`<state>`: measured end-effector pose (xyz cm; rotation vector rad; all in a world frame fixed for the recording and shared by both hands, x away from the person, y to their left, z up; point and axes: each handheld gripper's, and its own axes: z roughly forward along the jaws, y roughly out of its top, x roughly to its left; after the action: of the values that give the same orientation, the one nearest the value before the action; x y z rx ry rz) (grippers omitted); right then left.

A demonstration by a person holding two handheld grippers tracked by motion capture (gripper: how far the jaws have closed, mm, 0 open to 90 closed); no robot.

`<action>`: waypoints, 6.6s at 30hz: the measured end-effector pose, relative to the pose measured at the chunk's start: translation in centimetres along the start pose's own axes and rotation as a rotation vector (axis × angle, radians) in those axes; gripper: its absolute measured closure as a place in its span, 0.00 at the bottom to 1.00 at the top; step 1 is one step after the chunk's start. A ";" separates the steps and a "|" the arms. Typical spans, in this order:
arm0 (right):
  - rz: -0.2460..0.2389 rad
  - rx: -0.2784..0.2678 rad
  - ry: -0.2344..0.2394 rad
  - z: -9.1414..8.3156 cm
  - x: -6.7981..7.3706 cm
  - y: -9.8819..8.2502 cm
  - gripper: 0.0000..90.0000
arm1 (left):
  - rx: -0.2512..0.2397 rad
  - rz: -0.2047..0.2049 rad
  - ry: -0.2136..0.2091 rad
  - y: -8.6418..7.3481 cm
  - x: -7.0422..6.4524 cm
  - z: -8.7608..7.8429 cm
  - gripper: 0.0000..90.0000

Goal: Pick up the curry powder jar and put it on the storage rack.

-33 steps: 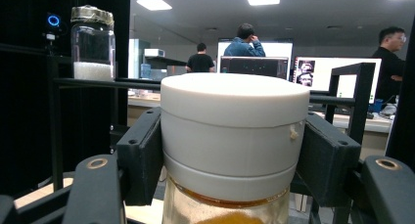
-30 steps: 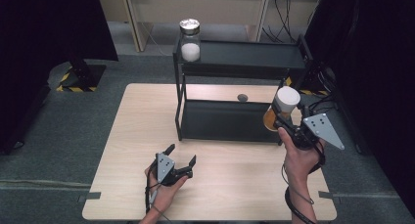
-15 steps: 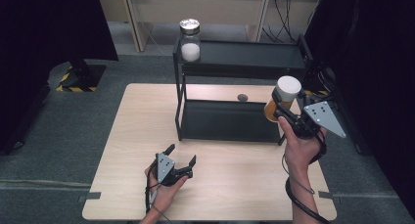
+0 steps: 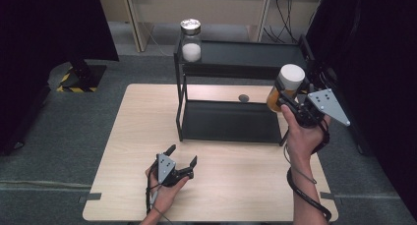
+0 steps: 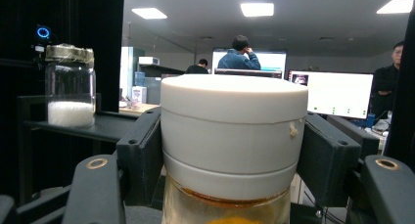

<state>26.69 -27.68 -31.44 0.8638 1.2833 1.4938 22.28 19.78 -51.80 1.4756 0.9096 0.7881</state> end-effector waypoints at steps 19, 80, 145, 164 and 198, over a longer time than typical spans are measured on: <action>-0.008 -0.010 -0.007 2.6 -0.3 2.4 0.38 | 0.002 0.000 -0.002 0.0 0.0 0.0 0.11; 0.019 0.000 -0.038 7.5 -1.2 5.7 0.38 | 0.001 0.003 -0.005 0.0 0.1 0.0 0.11; 0.032 0.084 -0.095 14.3 -1.9 5.8 0.34 | 0.004 0.007 -0.014 0.1 0.1 0.1 0.11; 0.079 0.142 -0.020 10.3 -1.9 6.2 0.07 | 0.004 0.007 -0.013 0.1 0.1 0.1 0.11; 0.055 0.168 0.069 2.0 -1.0 1.8 0.06 | 0.010 0.014 -0.011 0.2 0.0 0.0 0.11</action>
<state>28.51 -28.04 -29.24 0.9705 1.4621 1.4855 22.33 19.73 -51.64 1.4952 0.8967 0.7862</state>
